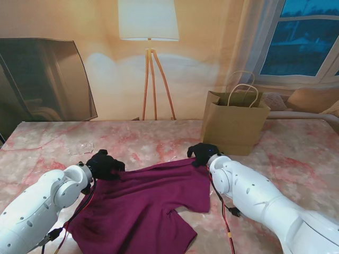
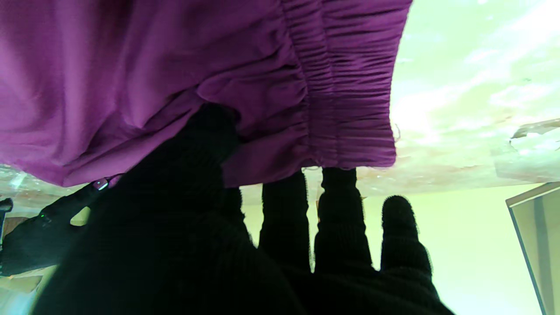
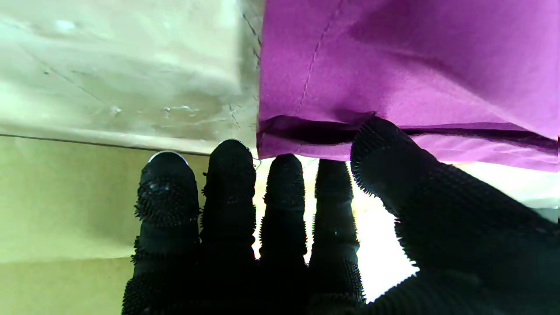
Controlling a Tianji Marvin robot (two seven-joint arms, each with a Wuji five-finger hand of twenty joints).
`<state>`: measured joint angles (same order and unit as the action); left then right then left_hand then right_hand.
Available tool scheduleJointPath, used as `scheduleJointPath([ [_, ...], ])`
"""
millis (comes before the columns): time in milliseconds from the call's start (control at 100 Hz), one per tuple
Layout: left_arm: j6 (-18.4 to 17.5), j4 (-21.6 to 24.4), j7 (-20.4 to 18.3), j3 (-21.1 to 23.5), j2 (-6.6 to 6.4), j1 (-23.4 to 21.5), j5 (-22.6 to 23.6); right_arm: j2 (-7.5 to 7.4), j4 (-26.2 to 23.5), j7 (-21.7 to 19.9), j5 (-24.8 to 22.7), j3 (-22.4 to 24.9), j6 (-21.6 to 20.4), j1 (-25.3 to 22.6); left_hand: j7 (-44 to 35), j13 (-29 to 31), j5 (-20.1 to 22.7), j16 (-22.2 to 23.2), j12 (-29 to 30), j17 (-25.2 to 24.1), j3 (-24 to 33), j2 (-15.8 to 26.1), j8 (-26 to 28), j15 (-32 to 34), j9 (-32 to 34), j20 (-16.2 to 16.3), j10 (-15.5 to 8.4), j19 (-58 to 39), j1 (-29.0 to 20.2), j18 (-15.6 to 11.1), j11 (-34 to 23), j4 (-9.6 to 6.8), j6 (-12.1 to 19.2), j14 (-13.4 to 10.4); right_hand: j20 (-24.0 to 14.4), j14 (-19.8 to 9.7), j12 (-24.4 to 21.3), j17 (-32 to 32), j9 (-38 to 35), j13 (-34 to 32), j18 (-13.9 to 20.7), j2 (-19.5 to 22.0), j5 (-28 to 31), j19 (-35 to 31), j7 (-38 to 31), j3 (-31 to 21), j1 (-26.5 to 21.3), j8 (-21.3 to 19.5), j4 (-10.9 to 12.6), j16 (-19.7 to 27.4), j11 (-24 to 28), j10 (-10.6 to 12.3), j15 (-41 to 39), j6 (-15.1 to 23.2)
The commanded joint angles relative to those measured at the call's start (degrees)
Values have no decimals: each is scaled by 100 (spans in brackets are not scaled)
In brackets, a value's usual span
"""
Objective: Fold the socks and the shorts into the kraft paper bag
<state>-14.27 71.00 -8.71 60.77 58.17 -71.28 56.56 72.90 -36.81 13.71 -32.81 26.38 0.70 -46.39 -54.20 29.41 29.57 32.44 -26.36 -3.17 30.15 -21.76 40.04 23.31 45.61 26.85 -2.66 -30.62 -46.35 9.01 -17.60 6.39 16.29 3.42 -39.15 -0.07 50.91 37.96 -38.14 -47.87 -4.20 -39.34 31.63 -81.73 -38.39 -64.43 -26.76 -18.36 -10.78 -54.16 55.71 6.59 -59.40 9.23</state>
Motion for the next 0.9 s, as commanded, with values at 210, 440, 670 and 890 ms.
scheduleJointPath([
  [210, 9, -11, 2, -18, -14, -15, -50, 213, 475, 261, 16, -332, -113, 121, -233, 81, 130, -36, -5, -28, 290, -94, -100, -71, 136, -37, 78, -60, 37, 85, -95, 345, -80, -28, -298, 113, 111, -238, 260, 333, 65, -139, 1869, -307, -2008, -16, -382, 223, -610, -385, -323, -11, -162, 1126],
  [440, 37, -34, -25, 35, -3, -5, -139, 210, 494, 568, 2, -155, -337, 49, -122, 822, 327, 88, -533, 215, 208, -5, -374, 293, 927, 47, 65, -685, -257, 241, -45, 360, -80, -46, 255, 444, -2599, 1092, -1799, -1330, -107, 365, 1499, -17, -1777, 17, -416, -1629, -608, 1907, -1666, -384, 2309, 1382],
  [670, 261, -25, 200, 162, 55, -73, -235, -11, -74, 941, -282, 430, -318, -196, -87, 1632, 779, 204, -1048, 730, 454, -190, -848, 746, 2210, 78, -54, -1244, -460, 406, -185, 372, 97, -115, 642, 436, -2255, 2576, -3217, -2697, 203, -395, 2033, -780, -1847, -597, -282, -1518, -560, 972, -1099, -691, 462, 1296],
  [890, 532, -22, 585, 224, 132, -44, -254, -377, -1189, 783, -787, 1249, -148, -581, -142, 1966, 942, 431, -1654, 1003, 799, -383, -917, 1211, 2461, 119, -14, -1654, -264, 461, -527, 429, 119, -52, 373, 412, -1786, 2695, -3486, -2714, 400, -611, 2223, -1213, -1780, -860, -233, -1717, -480, 613, -932, -810, -487, 1166],
])
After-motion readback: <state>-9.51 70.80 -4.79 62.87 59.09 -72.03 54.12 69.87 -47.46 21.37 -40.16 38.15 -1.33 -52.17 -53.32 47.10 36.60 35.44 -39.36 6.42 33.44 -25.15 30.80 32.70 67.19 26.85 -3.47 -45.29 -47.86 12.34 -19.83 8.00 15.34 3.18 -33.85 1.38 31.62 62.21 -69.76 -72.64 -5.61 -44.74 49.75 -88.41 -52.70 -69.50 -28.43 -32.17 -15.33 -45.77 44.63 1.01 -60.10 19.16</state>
